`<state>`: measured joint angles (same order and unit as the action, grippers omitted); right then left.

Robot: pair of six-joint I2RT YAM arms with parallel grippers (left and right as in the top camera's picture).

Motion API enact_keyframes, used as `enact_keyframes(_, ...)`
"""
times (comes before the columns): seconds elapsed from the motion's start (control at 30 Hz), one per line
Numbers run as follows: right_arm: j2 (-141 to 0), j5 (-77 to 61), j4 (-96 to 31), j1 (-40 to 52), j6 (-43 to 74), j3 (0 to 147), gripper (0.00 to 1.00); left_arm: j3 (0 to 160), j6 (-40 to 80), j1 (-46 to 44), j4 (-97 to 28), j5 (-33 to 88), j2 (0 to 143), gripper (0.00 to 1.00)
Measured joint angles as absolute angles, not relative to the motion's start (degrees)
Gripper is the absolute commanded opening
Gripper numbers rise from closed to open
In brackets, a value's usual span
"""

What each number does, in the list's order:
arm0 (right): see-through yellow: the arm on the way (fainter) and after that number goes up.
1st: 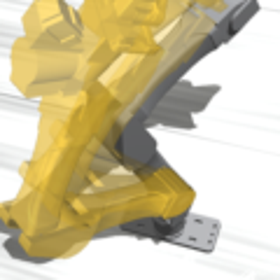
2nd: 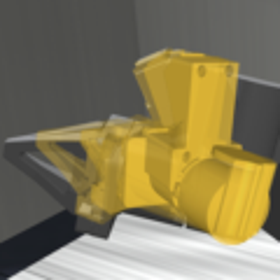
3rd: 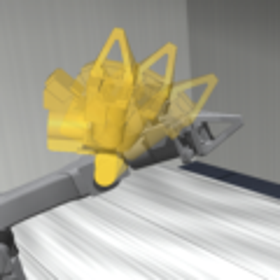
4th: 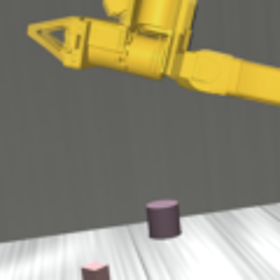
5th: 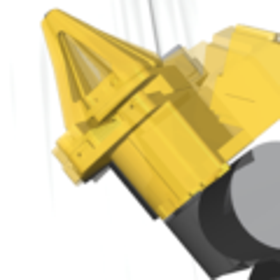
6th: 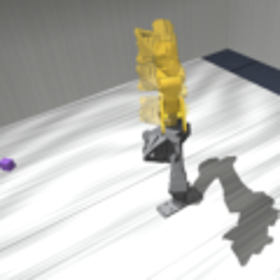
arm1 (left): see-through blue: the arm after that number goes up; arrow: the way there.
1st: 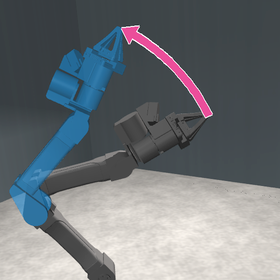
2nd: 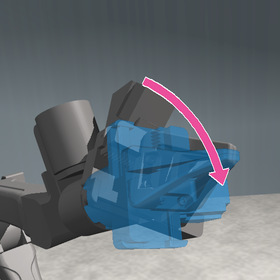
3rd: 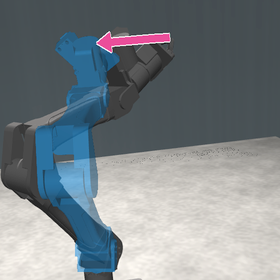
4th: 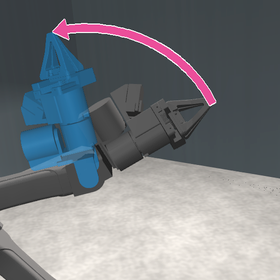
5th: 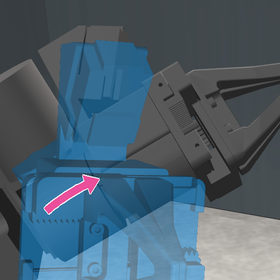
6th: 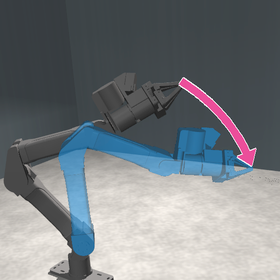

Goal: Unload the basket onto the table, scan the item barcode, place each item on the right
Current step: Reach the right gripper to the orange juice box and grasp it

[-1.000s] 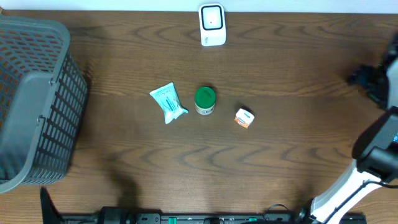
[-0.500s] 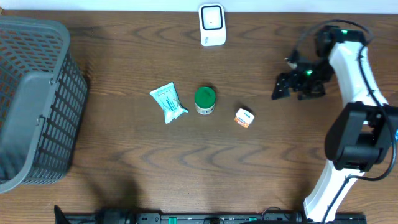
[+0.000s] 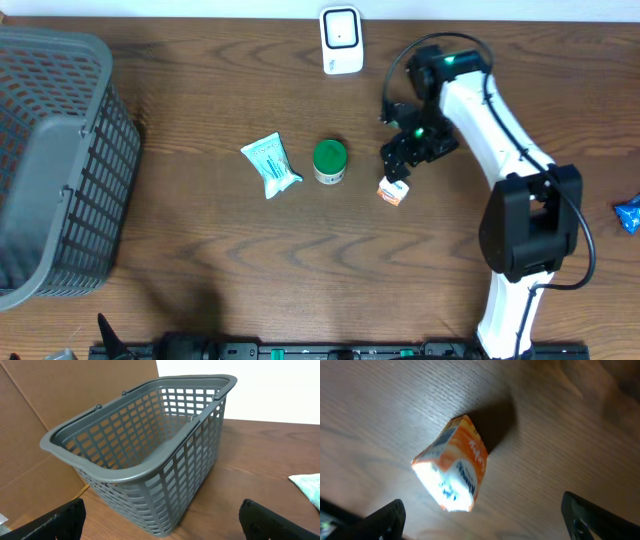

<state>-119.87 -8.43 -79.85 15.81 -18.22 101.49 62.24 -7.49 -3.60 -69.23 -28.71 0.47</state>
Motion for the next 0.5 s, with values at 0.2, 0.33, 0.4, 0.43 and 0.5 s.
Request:
enact_keyframes(0.2, -119.6, -5.6, -72.1, 18.5, -17.5, 92.5, 0.88, 62.2, -7.5, -3.6, -69.1, -28.7, 0.5, 0.98)
enact_keyframes(0.33, -119.6, -4.0, -64.4, 20.2, -16.9, 87.1, 0.70, 62.2, -7.5, -3.6, -68.9, -28.7, 0.5, 0.98)
enact_keyframes(0.4, -119.6, -2.0, -58.2, 21.3, -16.7, 83.9, 0.58, 62.2, -7.5, -3.6, -68.9, -28.7, 0.5, 0.98)
enact_keyframes(0.43, -119.4, 0.0, -55.3, 21.6, -16.9, 82.3, 0.56, 62.2, -7.5, -3.7, -68.8, -28.7, 0.5, 0.98)
enact_keyframes(0.5, -118.4, 1.5, -51.6, 21.8, -16.8, 80.4, 0.42, 62.2, -7.5, -4.1, -68.8, -28.7, 0.5, 0.98)
